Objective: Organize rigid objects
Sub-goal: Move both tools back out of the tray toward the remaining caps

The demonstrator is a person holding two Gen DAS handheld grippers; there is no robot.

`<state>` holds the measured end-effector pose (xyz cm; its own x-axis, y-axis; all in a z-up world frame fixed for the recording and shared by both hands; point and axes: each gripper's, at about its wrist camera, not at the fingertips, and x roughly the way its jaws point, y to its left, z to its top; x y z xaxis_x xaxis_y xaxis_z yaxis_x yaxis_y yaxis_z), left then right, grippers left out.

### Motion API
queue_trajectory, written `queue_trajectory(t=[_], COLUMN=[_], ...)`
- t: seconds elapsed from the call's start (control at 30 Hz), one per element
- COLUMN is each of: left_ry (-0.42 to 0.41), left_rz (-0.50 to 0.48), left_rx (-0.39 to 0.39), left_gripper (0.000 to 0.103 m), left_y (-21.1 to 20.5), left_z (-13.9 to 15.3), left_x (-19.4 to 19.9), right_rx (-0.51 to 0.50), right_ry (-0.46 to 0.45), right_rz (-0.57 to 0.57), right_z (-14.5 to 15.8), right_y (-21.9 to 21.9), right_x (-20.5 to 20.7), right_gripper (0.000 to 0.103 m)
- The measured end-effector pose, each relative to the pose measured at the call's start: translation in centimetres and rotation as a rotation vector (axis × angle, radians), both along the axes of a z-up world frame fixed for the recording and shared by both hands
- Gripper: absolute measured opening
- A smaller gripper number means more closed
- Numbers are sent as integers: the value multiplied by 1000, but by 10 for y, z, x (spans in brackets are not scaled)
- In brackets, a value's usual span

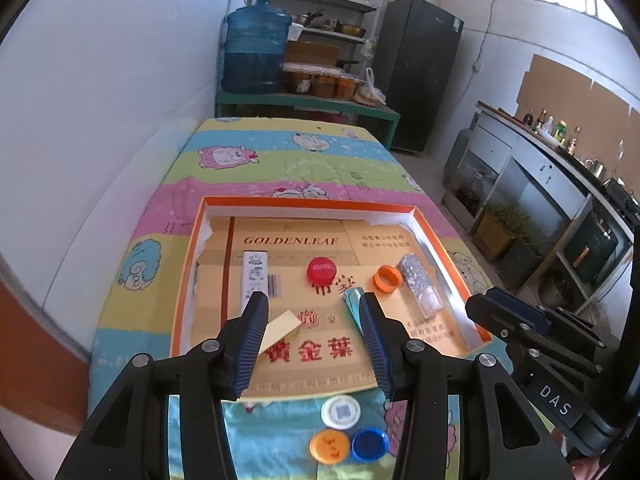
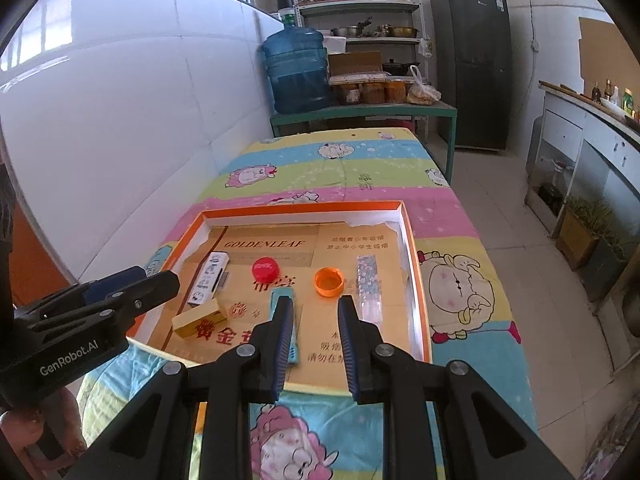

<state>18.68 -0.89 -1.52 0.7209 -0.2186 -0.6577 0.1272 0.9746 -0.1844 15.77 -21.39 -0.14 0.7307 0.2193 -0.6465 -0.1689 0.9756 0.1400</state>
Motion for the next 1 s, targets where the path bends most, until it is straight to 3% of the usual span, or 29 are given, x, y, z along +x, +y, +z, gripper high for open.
queue_trajectory(t=[0.4, 1.0], left_ry=[-31, -21], left_rz=[13, 12], left_rx=[9, 5], left_gripper=[49, 49], left_y=[4, 19], left_z=[13, 1], left_x=[-44, -93], right_rx=[-8, -30], right_ry=[-28, -16], right_rz=[23, 56], right_z=[15, 9], right_y=[9, 17], right_x=[-31, -82], right_gripper=[23, 23])
